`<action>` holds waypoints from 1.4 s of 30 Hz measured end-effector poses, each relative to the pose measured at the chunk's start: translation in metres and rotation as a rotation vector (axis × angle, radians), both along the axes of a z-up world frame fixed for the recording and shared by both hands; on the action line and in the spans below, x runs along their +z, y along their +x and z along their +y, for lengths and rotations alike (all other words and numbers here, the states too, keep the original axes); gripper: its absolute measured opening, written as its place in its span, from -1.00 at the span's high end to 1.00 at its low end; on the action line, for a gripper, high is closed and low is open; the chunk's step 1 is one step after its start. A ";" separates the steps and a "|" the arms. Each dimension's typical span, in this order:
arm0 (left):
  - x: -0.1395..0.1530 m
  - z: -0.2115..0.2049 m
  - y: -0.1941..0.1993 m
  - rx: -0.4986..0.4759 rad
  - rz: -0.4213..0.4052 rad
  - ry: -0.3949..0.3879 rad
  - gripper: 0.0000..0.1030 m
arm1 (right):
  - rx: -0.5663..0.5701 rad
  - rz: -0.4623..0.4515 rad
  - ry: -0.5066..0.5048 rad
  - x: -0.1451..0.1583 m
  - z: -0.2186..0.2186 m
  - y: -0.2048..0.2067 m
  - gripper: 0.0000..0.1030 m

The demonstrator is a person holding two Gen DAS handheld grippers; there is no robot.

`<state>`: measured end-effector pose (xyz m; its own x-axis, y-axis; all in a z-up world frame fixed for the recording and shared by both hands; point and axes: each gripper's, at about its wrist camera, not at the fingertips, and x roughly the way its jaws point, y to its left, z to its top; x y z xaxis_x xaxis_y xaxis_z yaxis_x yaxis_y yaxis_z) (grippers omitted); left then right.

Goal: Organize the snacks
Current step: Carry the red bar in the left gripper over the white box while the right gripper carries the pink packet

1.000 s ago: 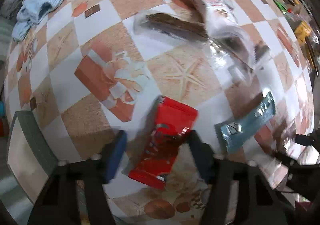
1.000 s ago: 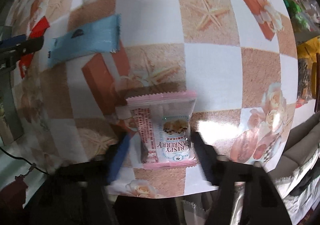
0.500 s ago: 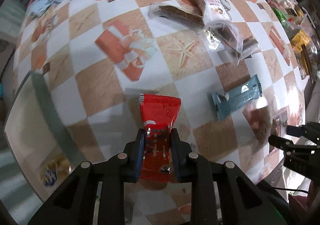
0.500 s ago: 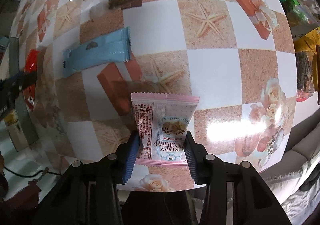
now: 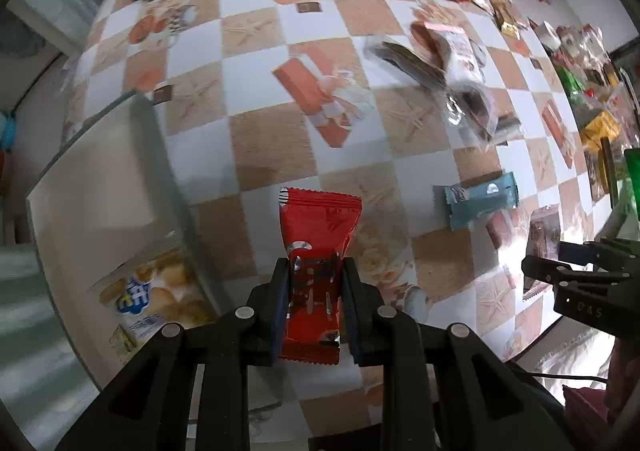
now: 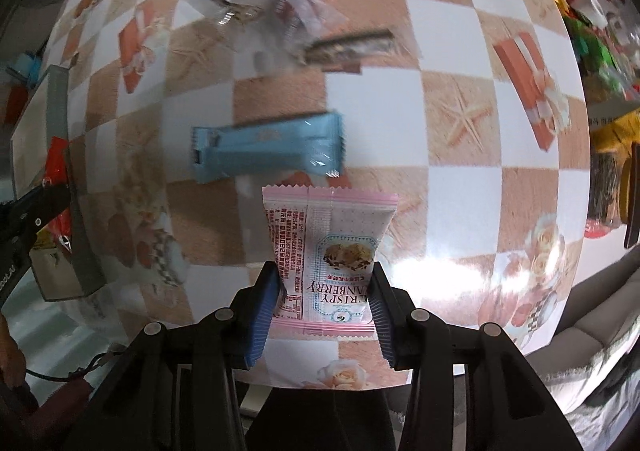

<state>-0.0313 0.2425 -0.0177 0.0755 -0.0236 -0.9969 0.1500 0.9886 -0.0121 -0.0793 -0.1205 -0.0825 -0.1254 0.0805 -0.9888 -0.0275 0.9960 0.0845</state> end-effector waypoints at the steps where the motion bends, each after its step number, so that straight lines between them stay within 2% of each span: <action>1: 0.003 0.002 -0.002 0.008 -0.005 -0.001 0.47 | 0.009 -0.004 -0.001 0.002 0.003 0.001 0.11; 8: 0.019 0.006 -0.008 0.060 -0.038 -0.002 0.47 | 0.077 -0.033 -0.002 0.014 0.020 0.004 0.11; 15: 0.030 0.030 -0.014 0.120 -0.068 -0.006 0.47 | 0.145 -0.054 -0.005 0.024 0.040 0.004 0.11; 24: 0.035 0.058 -0.024 0.195 -0.088 -0.007 0.47 | 0.221 -0.080 -0.008 0.040 0.066 0.011 0.11; 42: 0.038 0.104 -0.036 0.309 -0.111 0.012 0.47 | 0.319 -0.108 0.008 0.051 0.116 0.013 0.11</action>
<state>-0.0672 0.3463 0.0203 0.1857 0.0293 -0.9822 -0.1578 0.9875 -0.0004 -0.0662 -0.0042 -0.0317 -0.0399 0.0620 -0.9973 -0.3474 0.9349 0.0720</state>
